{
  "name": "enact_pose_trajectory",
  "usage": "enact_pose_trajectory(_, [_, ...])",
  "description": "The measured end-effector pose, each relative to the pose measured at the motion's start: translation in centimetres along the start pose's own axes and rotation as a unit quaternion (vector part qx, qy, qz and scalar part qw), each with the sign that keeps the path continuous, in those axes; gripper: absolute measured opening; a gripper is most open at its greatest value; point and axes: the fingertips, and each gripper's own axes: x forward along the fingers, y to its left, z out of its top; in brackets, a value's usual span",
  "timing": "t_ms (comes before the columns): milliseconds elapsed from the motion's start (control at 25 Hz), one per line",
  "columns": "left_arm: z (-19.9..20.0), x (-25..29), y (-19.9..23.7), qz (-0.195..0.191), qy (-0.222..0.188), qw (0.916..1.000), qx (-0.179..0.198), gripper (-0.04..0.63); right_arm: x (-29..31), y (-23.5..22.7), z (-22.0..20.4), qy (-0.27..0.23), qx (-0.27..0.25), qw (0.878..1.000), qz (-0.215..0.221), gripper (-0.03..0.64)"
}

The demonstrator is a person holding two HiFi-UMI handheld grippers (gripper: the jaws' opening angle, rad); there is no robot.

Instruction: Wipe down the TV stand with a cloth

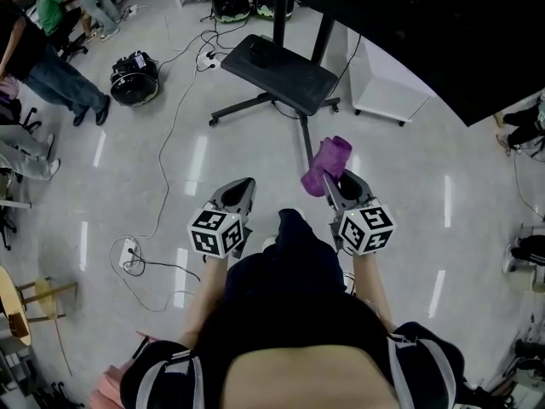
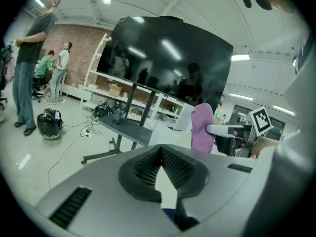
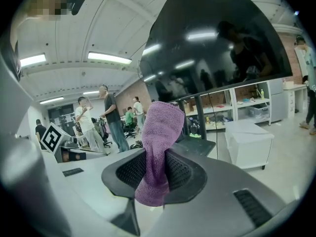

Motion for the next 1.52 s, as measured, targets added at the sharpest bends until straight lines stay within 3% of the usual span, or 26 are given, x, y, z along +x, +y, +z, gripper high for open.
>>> enact_pose_trajectory(200, [0.1, 1.4, 0.1, 0.002, 0.003, 0.9999, -0.01, 0.008, 1.9, -1.5, 0.4, -0.005, 0.024, 1.0, 0.002, 0.106])
enact_pose_trajectory(480, [1.9, 3.6, 2.8, 0.014, -0.006, 0.9997, -0.02, 0.008, 6.9, -2.0, 1.6, -0.002, 0.01, 1.0, 0.014, 0.106])
enact_pose_trajectory(1040, [8.2, 13.3, 7.1, 0.002, -0.009, 0.9997, -0.025, 0.008, 16.4, -7.1, 4.9, 0.037, 0.005, 0.999, 0.03, 0.106])
enact_pose_trajectory(1520, [12.4, 21.1, 10.8, -0.005, 0.006, 0.9998, -0.019, 0.008, 24.0, -12.2, 7.7, 0.05, 0.001, 0.999, 0.019, 0.106])
